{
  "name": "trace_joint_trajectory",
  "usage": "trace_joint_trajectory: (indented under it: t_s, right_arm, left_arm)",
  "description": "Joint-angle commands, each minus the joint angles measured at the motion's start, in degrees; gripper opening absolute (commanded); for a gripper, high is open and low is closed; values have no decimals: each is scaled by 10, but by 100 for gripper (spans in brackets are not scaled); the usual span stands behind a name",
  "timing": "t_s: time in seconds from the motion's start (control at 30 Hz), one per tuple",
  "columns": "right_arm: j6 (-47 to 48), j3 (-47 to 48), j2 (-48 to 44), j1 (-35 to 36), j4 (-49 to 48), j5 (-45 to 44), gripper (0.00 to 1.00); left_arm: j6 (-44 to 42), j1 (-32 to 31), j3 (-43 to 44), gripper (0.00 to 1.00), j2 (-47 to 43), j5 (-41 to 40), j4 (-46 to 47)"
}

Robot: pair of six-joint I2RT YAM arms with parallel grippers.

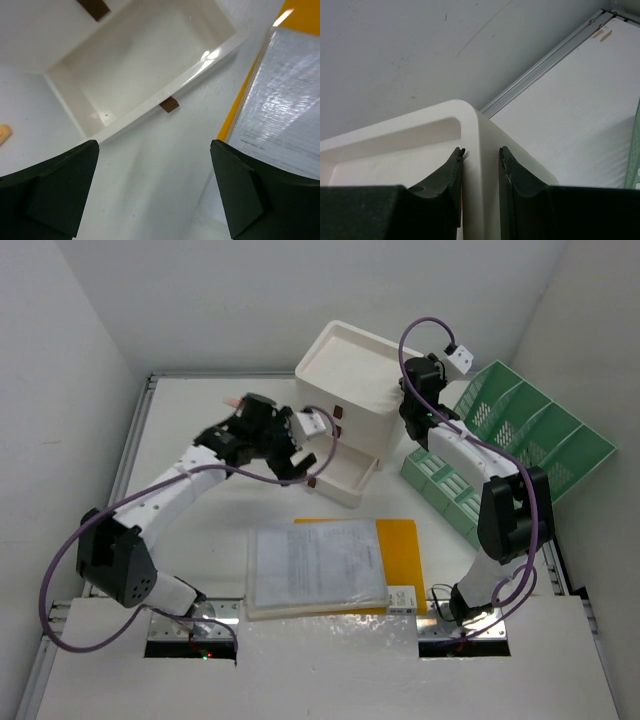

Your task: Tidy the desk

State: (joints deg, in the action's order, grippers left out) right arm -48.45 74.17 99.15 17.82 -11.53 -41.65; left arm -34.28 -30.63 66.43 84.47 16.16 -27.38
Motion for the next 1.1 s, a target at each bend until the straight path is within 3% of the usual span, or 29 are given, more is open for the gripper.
trace_joint_trajectory:
  t_s: [0.0, 0.03, 0.13, 0.2, 0.27, 0.33, 0.4, 0.5, 0.73, 0.87, 1.07]
  right_arm:
    - [3, -4, 21, 12, 73, 57, 0]
    - [8, -2, 24, 12, 74, 60, 0]
    - [33, 9, 30, 12, 71, 75, 0]
    - [39, 12, 33, 12, 71, 82, 0]
    - [48, 20, 39, 12, 71, 96, 0]
    - [54, 29, 46, 12, 83, 103, 0]
    - [56, 31, 52, 12, 83, 105, 0]
    - [57, 25, 55, 11, 75, 111, 0]
    - [83, 33, 74, 11, 81, 121, 0]
    - [93, 47, 85, 11, 89, 131, 0]
    - [107, 48, 90, 12, 89, 134, 0]
  left_arm:
    - [-13, 84, 128, 92, -55, 92, -120]
    - [-12, 112, 147, 92, -55, 152, -129]
    - [-5, 243, 218, 87, -48, 218, -110]
    - [4, 289, 235, 88, -32, 234, -78]
    - [22, 337, 267, 95, 19, 233, -25]
    - [56, 345, 317, 97, 123, 171, -17]
    - [90, 345, 436, 98, 261, 115, -52]
    - [125, 345, 577, 98, 411, 99, -80]
    - [171, 328, 610, 99, 518, 6, 135]
    - [199, 320, 673, 99, 572, 12, 167]
    - [201, 291, 641, 99, 605, -40, 197]
